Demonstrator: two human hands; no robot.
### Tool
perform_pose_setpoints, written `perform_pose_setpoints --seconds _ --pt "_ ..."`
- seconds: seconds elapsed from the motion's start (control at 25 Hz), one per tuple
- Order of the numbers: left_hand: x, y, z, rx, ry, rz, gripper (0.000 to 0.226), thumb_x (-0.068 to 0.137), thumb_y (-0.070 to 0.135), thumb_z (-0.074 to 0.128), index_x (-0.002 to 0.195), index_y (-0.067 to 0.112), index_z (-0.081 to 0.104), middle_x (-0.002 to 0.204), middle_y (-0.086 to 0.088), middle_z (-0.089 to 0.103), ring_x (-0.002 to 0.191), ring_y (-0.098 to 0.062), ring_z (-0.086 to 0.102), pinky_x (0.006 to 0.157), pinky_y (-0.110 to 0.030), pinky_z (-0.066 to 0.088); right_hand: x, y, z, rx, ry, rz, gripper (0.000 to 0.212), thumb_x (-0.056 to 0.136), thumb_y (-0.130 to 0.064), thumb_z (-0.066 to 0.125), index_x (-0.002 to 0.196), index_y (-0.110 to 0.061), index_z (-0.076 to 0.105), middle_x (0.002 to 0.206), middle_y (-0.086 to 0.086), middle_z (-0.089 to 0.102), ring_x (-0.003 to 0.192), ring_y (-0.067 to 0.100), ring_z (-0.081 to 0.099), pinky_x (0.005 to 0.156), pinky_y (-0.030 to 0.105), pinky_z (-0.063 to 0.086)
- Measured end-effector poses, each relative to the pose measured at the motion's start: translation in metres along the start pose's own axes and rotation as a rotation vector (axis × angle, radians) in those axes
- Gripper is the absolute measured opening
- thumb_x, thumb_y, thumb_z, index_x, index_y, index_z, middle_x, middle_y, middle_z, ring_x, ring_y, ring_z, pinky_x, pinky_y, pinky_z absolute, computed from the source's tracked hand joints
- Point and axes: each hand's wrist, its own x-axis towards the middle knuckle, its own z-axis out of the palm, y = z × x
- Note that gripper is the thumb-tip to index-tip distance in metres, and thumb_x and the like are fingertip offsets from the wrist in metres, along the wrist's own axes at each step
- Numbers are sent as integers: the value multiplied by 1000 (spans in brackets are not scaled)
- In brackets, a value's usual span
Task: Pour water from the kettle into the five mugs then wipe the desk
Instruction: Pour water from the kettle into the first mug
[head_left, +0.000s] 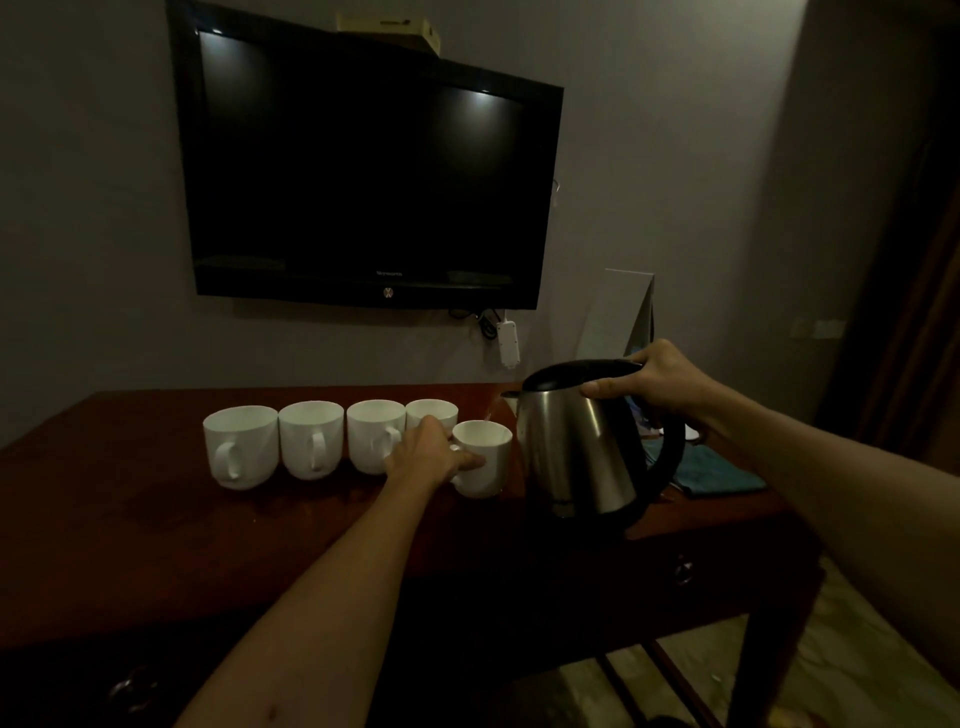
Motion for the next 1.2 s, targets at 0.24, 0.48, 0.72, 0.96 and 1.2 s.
perform_pose_setpoints --seconds 0.24,0.48,0.72,0.96,1.2 --pt "-7 3 -2 -6 -14 -1 54 69 49 80 109 17 64 101 -3 66 98 -21 59 86 -40 48 1 -1 -1 -8 -14 -6 50 70 -36 83 95 6 72 55 0 66 50 17 59 48 25 48" --pt "-11 7 -2 -30 -22 -13 54 68 53 78 109 20 66 107 -3 67 113 -24 54 98 -43 40 3 -1 -2 -29 -35 -32 65 56 -46 84 90 8 70 81 24 70 66 33 62 58 34 51" --pt "-11 6 2 -5 54 -19 47 72 50 78 107 22 67 108 -4 67 128 -33 44 103 -48 36 4 -1 -2 -49 -51 -50 70 49 -51 85 86 7 70 84 28 70 76 43 63 66 42 53" --pt "-15 10 6 2 114 -67 56 75 50 76 117 16 61 122 -7 61 138 -33 30 108 -48 27 4 -3 -2 -56 -58 -40 52 59 -43 82 80 3 69 62 7 65 54 22 59 49 28 47" --pt "-15 10 11 -3 107 -85 63 63 64 73 108 22 61 116 -7 63 133 -35 39 105 -52 32 5 -6 -1 -84 -58 -55 54 58 -45 82 82 1 71 77 14 70 71 32 63 59 33 49"
